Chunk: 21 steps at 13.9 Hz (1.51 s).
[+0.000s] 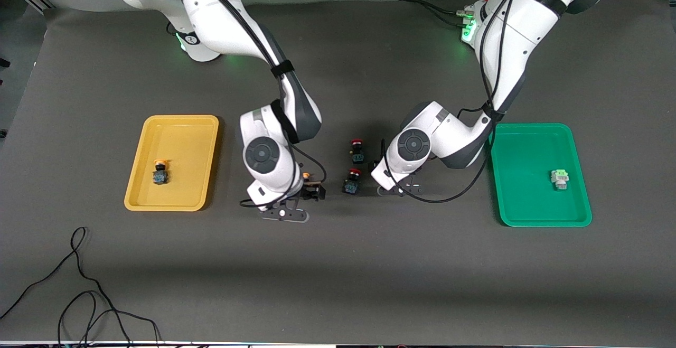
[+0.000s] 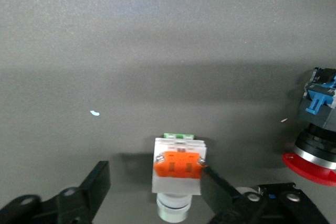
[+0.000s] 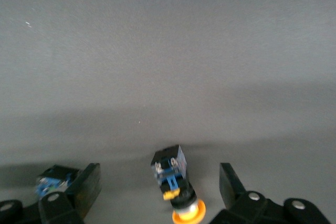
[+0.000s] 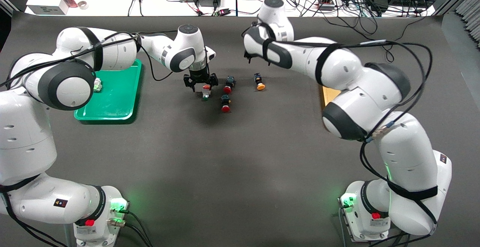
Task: Place green and yellow buttons in trays
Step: 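Grasp the yellow and green buttons with the right and left grippers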
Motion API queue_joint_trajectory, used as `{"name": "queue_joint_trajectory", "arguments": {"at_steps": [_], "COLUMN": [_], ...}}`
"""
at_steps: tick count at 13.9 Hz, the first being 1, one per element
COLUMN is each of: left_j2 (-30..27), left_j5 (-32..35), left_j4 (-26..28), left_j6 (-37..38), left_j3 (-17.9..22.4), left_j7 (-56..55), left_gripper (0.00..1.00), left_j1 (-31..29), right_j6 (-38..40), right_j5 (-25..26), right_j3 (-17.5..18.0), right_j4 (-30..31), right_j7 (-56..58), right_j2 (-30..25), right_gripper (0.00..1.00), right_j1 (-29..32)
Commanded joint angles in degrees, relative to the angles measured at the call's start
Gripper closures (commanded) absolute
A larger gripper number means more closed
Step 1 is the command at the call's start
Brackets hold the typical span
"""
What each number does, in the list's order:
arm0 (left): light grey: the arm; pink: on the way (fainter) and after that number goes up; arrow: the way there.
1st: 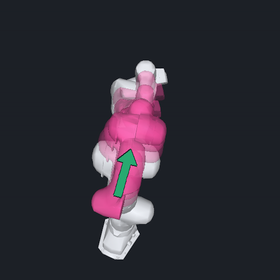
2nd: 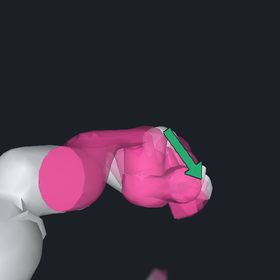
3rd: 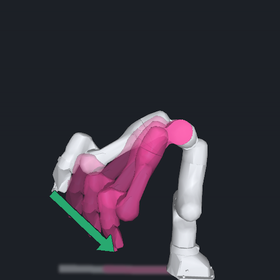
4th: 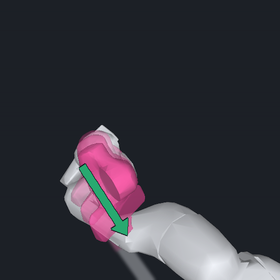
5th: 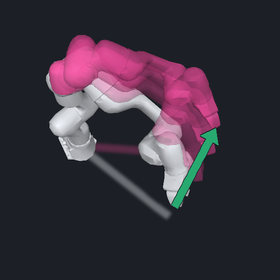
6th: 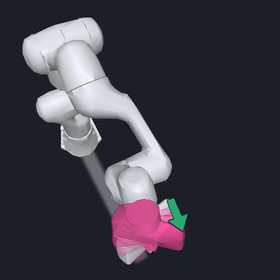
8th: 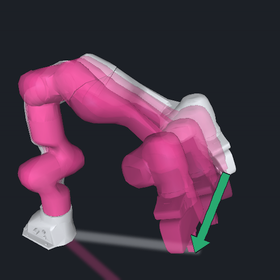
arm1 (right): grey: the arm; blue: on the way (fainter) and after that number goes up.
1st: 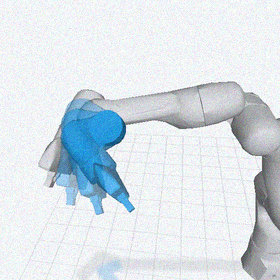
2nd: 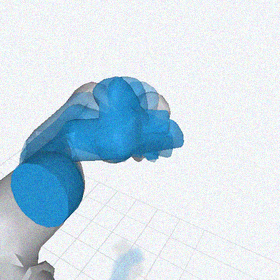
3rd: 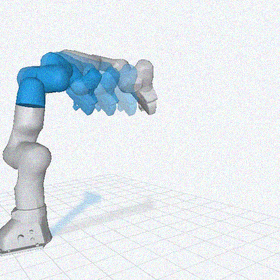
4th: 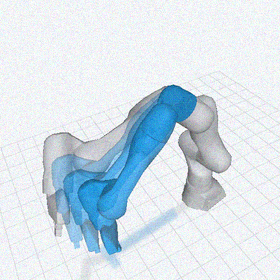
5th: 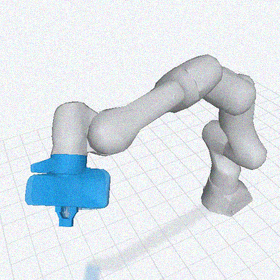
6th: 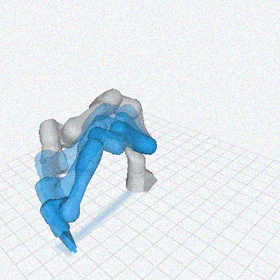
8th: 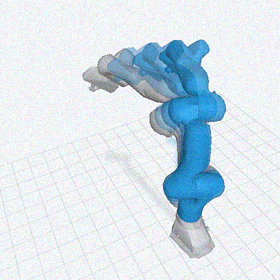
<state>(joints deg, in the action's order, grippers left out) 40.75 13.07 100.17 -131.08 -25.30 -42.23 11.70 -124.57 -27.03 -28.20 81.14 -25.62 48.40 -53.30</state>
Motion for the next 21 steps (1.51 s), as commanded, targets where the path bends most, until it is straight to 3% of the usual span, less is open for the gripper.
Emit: {"name": "queue_joint_trajectory", "arguments": {"at_steps": [1,4,7,9,13,16,18,21], "left_j2": [-0.1,-0.7,-0.8,-0.8,-0.8,-0.4,-0.1,0.6], "left_j5": [1.3,0.8,0.4,-0.2,-0.5,-1.7,-2.0,-2.0], "left_j4": [0.3,0.0,-0.9,-2.7,-5.7,-5.6,-5.3,-4.6], "left_j6": [0.0,0.2,0.5,3.3,7.6,7.2,6.5,6.5], "left_j3": [1.0,0.9,0.8,0.7,0.4,0.6,0.7,0.8], "left_j7": [-1.3,-1.1,-1.6,-1.4,-1.4,-1.7,-2.1,-5.1], "left_gripper": [0.17,0.16,0.18,0.17,0.18,0.18,0.18,0.18], "left_j1": [0.4,-0.6,-0.7,-0.7,-0.7,-0.2,0.0,0.0], "right_j6": [-4.6,-8.2,-8.2,-7.8,-7.0,-1.8,3.7,13.3], "right_j5": [-0.6,-0.6,-0.6,-0.6,-0.6,-0.5,-0.5,-0.4], "right_j3": [-0.3,-0.2,-0.2,-0.3,-0.8,-1.0,-2.6,-8.1], "right_j4": [1.0,4.3,5.0,5.1,5.3,4.3,3.0,2.0], "right_j7": [-0.7,-0.5,0.0,0.6,4.4,5.0,5.5,12.1], "right_j2": [3.1,3.1,2.7,2.4,1.3,-1.3,-3.6,-7.9], "right_gripper": [0.0,0.03,0.5,0.7,0.72,0.72,0.73,0.73], "right_j1": [-2.1,-3.7,-3.7,-3.4,-2.6,-0.9,-0.3,-0.3]}}
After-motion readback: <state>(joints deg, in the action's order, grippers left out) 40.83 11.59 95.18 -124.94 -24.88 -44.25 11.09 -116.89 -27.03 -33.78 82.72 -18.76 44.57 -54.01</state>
